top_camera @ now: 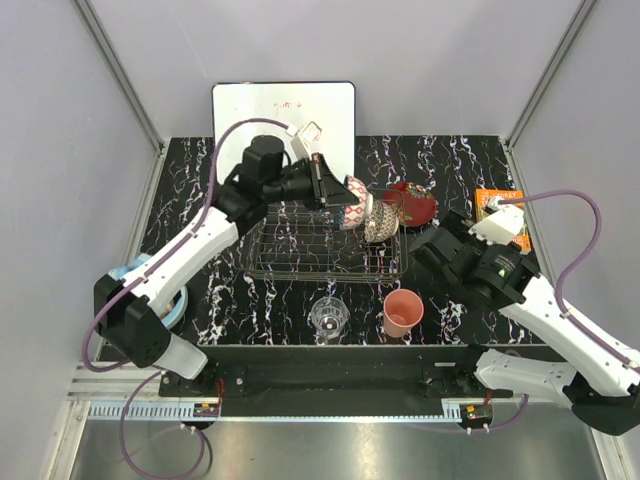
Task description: Load the mixed dishes into the dish rack
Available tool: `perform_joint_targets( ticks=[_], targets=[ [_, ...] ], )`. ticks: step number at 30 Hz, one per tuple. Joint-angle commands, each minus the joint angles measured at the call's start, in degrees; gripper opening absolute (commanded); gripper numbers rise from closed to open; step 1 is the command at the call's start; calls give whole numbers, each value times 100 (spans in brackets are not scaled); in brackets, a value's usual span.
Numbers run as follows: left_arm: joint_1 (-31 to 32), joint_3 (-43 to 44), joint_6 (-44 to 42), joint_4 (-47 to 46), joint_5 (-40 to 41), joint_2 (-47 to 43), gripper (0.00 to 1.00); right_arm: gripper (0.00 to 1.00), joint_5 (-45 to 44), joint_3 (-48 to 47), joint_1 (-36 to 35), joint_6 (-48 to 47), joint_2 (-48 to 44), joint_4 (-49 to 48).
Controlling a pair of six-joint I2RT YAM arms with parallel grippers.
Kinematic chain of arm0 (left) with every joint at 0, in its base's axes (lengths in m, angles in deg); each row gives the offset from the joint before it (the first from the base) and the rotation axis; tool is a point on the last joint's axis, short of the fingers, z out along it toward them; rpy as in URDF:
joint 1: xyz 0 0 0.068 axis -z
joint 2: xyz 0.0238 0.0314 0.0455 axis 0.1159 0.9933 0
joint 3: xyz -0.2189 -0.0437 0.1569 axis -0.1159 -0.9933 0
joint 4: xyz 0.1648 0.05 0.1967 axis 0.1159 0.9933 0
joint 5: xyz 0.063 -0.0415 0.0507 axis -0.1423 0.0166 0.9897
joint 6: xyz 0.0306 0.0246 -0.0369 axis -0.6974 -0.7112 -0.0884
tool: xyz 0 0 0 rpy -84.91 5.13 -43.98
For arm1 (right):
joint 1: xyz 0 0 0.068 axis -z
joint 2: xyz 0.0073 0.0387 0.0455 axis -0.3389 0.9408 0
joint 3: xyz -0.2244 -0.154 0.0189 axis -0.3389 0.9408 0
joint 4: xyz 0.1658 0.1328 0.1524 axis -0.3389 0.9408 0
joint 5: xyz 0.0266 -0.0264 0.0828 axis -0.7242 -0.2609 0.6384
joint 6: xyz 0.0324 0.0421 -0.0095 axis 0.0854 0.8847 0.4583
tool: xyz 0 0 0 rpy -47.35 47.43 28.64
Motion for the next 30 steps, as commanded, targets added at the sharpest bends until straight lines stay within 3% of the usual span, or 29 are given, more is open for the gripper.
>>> perform_joint_targets(
  ticks=[1,12,30],
  targets=[
    [276,-245,1581,-1741,14,128,0,100,-385,168,16,-77,-212,-296],
    [645,-931,2681,-2404,313,770,0,100,-499,141,7,-114,87,-604],
    [1023,-729,3007,-2730,-82,1939,0,100,-614,405,16,-588,-712,-965]
  ],
)
